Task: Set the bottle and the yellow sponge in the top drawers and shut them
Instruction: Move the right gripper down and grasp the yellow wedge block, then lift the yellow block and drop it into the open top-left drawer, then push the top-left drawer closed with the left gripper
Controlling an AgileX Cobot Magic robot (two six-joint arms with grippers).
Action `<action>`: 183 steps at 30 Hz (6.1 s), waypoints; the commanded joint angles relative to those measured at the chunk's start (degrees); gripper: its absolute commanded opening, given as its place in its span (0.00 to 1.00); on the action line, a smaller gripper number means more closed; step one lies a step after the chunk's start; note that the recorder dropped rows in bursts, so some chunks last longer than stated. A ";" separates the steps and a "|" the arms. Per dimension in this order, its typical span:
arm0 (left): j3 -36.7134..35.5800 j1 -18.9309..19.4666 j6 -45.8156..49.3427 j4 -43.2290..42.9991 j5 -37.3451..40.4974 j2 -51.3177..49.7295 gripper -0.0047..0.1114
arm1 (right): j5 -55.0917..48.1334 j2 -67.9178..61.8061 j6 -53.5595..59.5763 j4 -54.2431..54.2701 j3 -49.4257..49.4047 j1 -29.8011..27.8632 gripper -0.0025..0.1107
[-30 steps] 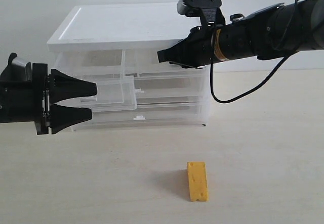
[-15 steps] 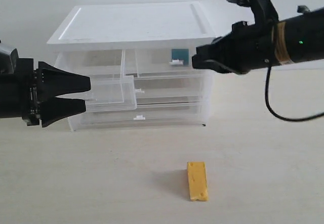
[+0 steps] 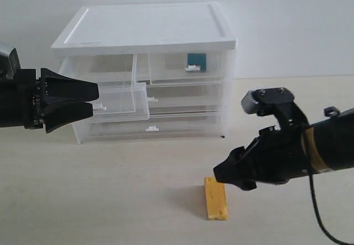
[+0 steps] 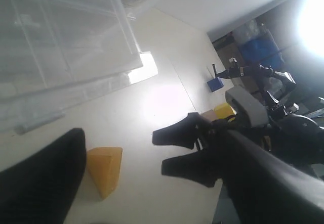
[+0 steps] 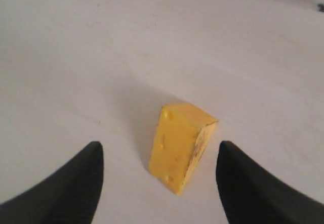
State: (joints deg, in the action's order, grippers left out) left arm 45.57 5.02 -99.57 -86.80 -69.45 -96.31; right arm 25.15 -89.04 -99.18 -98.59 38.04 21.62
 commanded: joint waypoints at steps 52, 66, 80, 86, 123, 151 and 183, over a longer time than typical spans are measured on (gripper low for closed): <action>-0.32 0.09 2.82 0.70 -0.51 0.51 0.64 | -32.28 -17.46 -7.12 8.07 10.04 16.79 0.69; -0.32 0.09 2.82 0.55 -0.51 0.51 0.64 | -31.44 -21.15 -3.81 8.07 11.89 16.79 0.42; -0.32 0.09 3.26 0.44 -0.51 0.51 0.64 | -25.56 -10.40 2.99 8.07 11.63 16.79 0.02; -0.32 0.09 3.24 -2.00 -0.51 0.51 0.60 | -14.11 2.57 3.19 8.07 11.63 16.79 0.02; -2.17 0.09 7.10 0.16 0.26 -2.03 0.60 | -8.15 -24.71 6.21 8.27 53.36 16.79 0.49; 11.51 -0.90 9.10 10.10 11.43 -10.00 0.07 | -8.69 -8.17 3.78 -1.36 40.23 10.78 0.02; 21.71 -0.90 4.40 6.67 21.89 -6.68 0.07 | -15.32 -11.06 8.50 -1.36 31.30 8.60 0.02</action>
State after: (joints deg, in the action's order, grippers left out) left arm 66.15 4.07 -94.38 -82.20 -49.55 -105.67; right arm 9.99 -100.38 -90.83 -99.98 69.60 30.49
